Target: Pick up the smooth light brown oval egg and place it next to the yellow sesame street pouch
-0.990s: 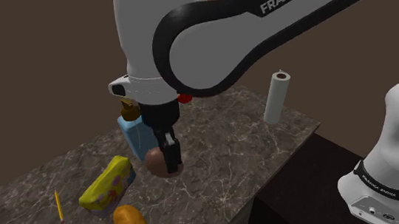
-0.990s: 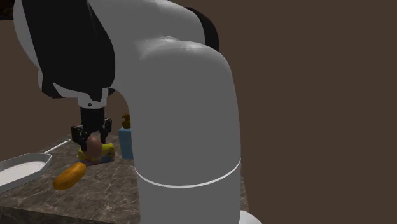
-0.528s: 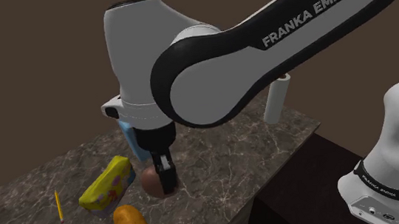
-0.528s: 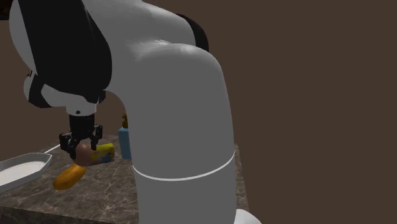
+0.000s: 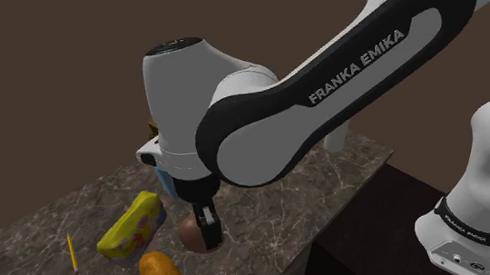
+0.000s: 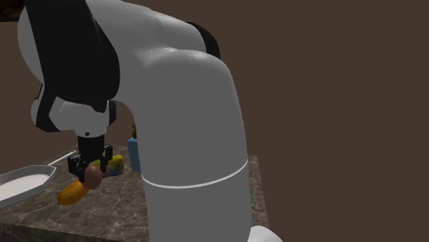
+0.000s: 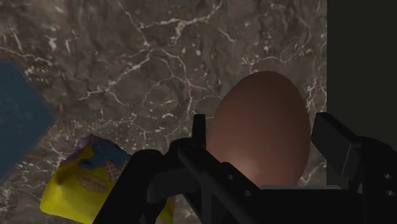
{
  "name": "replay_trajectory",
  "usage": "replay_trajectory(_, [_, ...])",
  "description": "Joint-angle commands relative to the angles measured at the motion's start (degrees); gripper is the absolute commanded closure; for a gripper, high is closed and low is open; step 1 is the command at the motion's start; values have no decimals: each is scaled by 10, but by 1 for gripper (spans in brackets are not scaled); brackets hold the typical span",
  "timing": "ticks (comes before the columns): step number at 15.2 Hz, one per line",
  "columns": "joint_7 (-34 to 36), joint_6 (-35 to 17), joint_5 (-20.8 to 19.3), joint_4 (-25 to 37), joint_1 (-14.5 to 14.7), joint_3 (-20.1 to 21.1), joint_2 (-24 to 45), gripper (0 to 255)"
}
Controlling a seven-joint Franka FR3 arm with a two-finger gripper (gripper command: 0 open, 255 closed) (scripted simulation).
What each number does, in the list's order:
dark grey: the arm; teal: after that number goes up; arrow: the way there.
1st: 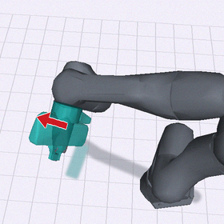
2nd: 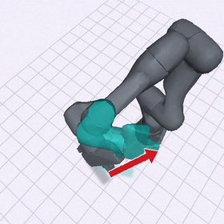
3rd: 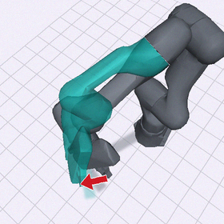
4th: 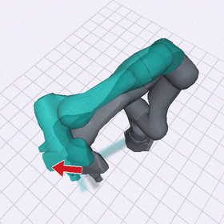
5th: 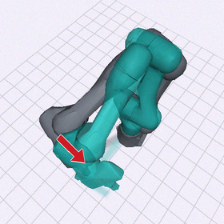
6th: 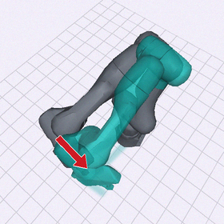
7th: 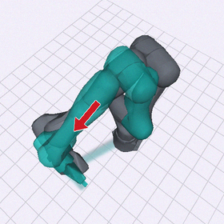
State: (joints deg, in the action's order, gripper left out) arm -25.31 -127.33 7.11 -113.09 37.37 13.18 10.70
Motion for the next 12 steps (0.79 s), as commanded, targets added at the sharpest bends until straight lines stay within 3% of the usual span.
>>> replay_trajectory(1, [-1,-15,0,-8,0,0,6,255])
replay_trajectory(12, [-6,-90,-6,-37,4,-2,53,255])
